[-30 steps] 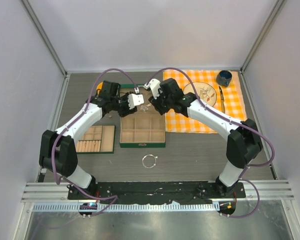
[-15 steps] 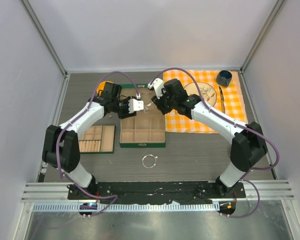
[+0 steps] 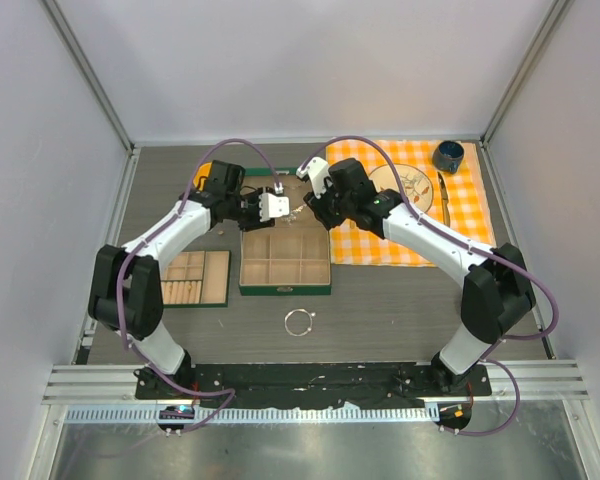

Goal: Organize the mixed jewelry

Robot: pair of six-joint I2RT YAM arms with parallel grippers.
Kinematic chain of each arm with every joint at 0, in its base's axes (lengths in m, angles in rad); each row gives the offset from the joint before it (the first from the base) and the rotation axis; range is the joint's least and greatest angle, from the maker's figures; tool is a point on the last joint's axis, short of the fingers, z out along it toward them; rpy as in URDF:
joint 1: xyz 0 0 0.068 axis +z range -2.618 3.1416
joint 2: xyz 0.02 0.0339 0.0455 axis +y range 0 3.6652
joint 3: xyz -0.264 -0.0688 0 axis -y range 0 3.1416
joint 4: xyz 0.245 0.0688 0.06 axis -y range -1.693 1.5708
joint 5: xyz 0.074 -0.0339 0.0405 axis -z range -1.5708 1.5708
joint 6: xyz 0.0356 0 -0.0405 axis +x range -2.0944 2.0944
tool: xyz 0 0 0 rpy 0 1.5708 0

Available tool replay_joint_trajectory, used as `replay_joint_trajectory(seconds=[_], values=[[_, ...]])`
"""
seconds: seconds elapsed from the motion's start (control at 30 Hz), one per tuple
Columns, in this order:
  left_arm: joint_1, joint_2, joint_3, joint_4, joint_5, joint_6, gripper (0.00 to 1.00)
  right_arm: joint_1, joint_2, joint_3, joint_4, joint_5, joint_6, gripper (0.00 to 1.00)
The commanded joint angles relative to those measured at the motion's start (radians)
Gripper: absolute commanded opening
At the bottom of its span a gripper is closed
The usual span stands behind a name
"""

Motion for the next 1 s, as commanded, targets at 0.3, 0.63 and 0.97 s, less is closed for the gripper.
replay_joint_trajectory(seconds=[0.3,0.63,0.97], values=[[0.006,0.031,0.058,0.050,-0.017,0.080,0.46,-0.007,-0.049,0.011,0.049,0.001,0.020,0.43],[0.006,0.022,0.062,0.032,-0.023,0.092,0.46,-0.013,-0.033,0.011,0.048,-0.008,0.020,0.43],[0.004,0.045,0.064,0.009,-0.037,0.157,0.45,-0.016,-0.038,0.005,0.048,-0.008,0.020,0.43]])
